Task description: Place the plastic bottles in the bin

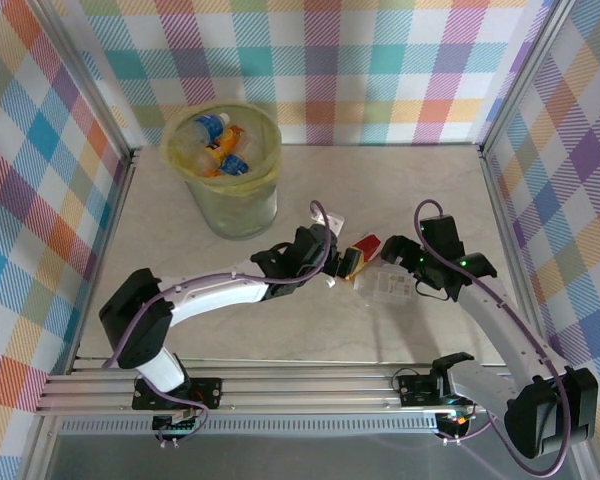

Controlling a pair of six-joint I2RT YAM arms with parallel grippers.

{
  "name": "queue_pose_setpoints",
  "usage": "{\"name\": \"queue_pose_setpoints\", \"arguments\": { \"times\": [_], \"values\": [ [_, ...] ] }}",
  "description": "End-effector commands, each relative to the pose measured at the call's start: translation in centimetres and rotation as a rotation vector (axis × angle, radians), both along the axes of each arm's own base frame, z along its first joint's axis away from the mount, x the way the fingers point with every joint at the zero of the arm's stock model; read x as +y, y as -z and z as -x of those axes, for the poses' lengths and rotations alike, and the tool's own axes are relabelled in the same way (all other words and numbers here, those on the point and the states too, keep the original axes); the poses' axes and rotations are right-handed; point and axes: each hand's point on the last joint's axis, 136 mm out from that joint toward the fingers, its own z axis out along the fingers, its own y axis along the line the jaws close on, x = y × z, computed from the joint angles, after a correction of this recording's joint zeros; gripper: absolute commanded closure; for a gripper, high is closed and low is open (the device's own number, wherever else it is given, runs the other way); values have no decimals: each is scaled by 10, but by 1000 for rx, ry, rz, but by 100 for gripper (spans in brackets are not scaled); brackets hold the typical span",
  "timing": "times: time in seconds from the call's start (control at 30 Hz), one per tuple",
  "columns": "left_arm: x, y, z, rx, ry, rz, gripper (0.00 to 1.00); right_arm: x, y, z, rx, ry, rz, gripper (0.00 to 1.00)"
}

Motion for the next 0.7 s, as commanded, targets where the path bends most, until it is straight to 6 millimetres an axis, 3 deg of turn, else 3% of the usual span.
{"name": "queue_pose_setpoints", "arguments": {
  "times": [0.0,0.17,0.67],
  "values": [
    [-18,15,2,31,37,17,3,-4,-1,2,0,21,4,0],
    [-32,40,-3,78,55,-42,3,-3,-1,0,3,20,8,0],
    [-52,73,-14,173,65,-67,5,-4,2,1,11,21,12,0]
  ]
}}
